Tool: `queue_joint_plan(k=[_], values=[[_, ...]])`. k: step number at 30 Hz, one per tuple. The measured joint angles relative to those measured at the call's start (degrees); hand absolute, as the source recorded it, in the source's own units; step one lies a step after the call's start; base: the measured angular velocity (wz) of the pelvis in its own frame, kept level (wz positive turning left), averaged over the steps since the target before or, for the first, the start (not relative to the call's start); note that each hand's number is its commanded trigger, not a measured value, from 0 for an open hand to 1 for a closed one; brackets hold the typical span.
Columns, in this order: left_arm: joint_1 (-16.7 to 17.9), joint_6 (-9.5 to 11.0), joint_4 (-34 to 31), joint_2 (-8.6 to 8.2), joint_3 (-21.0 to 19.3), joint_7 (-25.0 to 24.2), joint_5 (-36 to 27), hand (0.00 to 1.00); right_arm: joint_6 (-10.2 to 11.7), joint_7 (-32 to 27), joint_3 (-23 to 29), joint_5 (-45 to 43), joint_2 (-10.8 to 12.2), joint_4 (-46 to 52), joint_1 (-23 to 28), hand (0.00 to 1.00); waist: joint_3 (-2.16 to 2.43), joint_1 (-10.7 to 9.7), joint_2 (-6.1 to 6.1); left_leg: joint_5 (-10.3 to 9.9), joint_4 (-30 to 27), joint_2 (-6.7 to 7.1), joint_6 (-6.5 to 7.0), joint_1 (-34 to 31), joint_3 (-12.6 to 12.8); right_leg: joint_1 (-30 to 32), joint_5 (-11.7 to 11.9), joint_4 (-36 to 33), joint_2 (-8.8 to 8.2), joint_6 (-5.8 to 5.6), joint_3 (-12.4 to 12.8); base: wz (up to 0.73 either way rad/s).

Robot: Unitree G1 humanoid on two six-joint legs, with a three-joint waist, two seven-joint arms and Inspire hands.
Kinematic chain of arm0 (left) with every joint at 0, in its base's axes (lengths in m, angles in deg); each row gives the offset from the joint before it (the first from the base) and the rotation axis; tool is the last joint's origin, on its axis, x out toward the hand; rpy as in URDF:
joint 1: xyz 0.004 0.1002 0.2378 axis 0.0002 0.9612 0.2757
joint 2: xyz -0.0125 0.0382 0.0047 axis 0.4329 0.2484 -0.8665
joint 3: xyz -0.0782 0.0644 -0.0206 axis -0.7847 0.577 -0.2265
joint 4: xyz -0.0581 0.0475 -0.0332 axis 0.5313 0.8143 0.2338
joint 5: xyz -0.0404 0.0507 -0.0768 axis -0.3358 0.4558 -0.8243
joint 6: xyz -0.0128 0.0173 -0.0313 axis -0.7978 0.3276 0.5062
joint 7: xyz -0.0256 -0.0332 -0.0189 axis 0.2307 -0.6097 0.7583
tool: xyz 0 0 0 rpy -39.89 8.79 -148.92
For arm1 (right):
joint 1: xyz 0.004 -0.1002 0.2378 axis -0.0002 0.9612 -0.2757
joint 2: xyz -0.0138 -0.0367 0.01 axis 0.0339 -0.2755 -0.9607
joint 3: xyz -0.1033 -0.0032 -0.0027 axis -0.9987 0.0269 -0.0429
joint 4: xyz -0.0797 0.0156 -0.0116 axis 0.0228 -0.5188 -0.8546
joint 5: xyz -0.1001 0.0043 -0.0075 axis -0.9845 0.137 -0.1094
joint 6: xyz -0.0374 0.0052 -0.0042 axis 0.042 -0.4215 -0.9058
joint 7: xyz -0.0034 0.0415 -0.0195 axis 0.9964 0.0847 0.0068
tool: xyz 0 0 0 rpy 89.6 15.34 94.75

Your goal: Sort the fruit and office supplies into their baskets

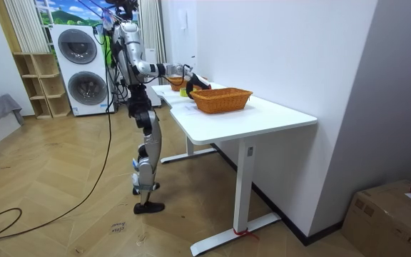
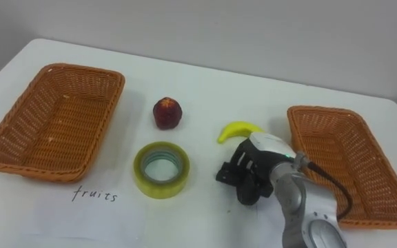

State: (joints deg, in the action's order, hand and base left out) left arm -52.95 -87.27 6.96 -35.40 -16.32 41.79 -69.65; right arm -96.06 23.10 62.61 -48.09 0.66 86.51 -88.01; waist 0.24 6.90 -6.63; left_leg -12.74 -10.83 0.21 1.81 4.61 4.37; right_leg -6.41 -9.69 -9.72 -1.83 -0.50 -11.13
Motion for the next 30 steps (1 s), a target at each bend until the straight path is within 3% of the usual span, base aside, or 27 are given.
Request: queue_joint_plan(k=[4,10,14,18,24,30], values=[[-0.05,0.35,-0.44,0.00,0.03,0.78,-1.04,0.00,0.25,-2.16,0.42,2.30,-0.04,0.17,0.23,1.00,0.03,-0.17,0.10,0.01,-0.04,-0.02,-0.01,0.01,0.02,0.00,0.00,0.00,0.05,0.00,0.31,0.00],[-0.04,2.45,-0.66,-0.02,-0.15,0.99,-1.11,0.00,2.74,-3.86,3.39,9.40,-0.58,1.99,1.96,1.00,-0.09,-0.44,0.63,0.02,0.16,0.01,0.00,-0.02,0.18,0.06,0.00,0.00,0.06,0.00,1.00,0.00],[1.67,2.83,-0.64,-0.12,-0.35,1.02,-1.37,0.00,5.45,-3.89,6.90,17.49,-0.54,2.33,2.16,1.00,-0.30,-1.50,1.10,0.10,-0.01,0.08,0.09,0.26,0.21,0.00,-0.01,0.05,0.00,-0.01,1.46,0.00],[2.75,3.30,0.99,-0.54,-2.19,0.58,-1.08,0.00,6.28,-5.16,11.74,22.74,-0.54,6.27,2.06,1.00,-0.53,-2.10,1.28,0.14,0.06,0.16,0.16,0.21,0.24,0.07,-0.01,0.07,-0.12,-0.01,1.45,0.00],[2.77,4.45,4.20,-0.21,-2.85,0.31,-1.11,0.00,10.22,-11.16,15.94,27.42,-0.56,10.12,0.89,1.00,-0.59,-3.45,0.78,0.14,0.11,0.13,0.15,0.19,0.19,-0.03,-0.01,0.09,-0.07,-0.02,1.21,0.00],[2.89,5.39,4.35,-0.20,-2.91,-0.58,-1.11,0.00,12.15,-16.06,18.00,33.79,-0.56,10.75,0.74,1.00,-0.43,-3.92,0.41,0.12,0.27,0.19,0.17,0.17,0.17,-0.15,0.01,0.06,-0.15,-0.06,0.89,0.00]])
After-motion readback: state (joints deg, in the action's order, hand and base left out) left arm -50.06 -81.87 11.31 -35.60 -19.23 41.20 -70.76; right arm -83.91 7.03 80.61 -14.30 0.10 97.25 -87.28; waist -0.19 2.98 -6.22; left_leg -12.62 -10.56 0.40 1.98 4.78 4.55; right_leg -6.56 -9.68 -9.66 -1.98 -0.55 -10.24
